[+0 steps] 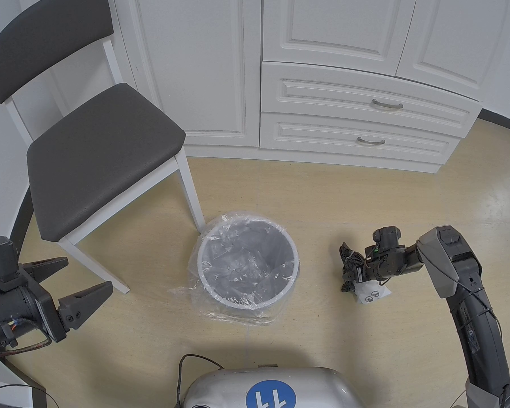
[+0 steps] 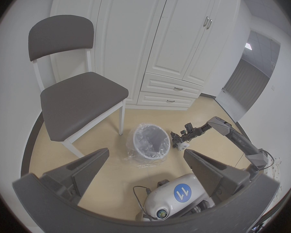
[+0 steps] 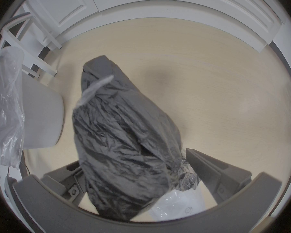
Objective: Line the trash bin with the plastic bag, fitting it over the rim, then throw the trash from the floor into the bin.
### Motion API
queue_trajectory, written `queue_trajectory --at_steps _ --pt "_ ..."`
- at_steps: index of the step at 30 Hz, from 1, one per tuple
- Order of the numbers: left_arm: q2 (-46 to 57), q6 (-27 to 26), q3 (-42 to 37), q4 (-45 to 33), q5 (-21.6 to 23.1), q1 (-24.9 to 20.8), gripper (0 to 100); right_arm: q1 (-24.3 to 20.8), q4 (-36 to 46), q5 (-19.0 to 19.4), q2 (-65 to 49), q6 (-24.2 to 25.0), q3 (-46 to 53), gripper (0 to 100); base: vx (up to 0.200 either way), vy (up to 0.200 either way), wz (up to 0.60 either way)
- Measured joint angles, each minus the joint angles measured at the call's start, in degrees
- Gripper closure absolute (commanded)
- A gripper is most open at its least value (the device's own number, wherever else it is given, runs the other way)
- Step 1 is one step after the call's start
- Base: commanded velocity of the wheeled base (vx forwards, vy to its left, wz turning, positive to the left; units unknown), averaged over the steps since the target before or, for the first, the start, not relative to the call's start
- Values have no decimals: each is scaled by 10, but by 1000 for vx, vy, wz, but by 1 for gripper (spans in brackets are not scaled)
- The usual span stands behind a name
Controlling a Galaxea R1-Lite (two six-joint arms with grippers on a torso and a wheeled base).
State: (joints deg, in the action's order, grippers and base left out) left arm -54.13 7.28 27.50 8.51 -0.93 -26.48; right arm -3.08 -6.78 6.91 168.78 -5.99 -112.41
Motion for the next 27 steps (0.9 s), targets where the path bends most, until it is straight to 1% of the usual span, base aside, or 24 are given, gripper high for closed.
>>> queue_trajectory --at_steps 5,9,12,15,20,27 --pt "1 0 0 0 0 0 0 1 -4 -2 4 1 -1 100 0 0 0" --pt "1 0 -1 0 0 0 0 0 -16 -24 5 4 4 100 0 0 0" --pt "2 0 -1 0 0 0 0 0 -51 -32 2 5 16 100 0 0 0" --pt "3 -1 0 0 0 0 0 1 -87 -32 -13 5 42 100 0 0 0" --pt "5 -12 0 0 -2 0 0 6 -119 -26 -82 4 114 100 0 0 0" --pt "10 -21 1 1 -4 0 0 11 -150 -22 -239 5 226 100 0 0 0"
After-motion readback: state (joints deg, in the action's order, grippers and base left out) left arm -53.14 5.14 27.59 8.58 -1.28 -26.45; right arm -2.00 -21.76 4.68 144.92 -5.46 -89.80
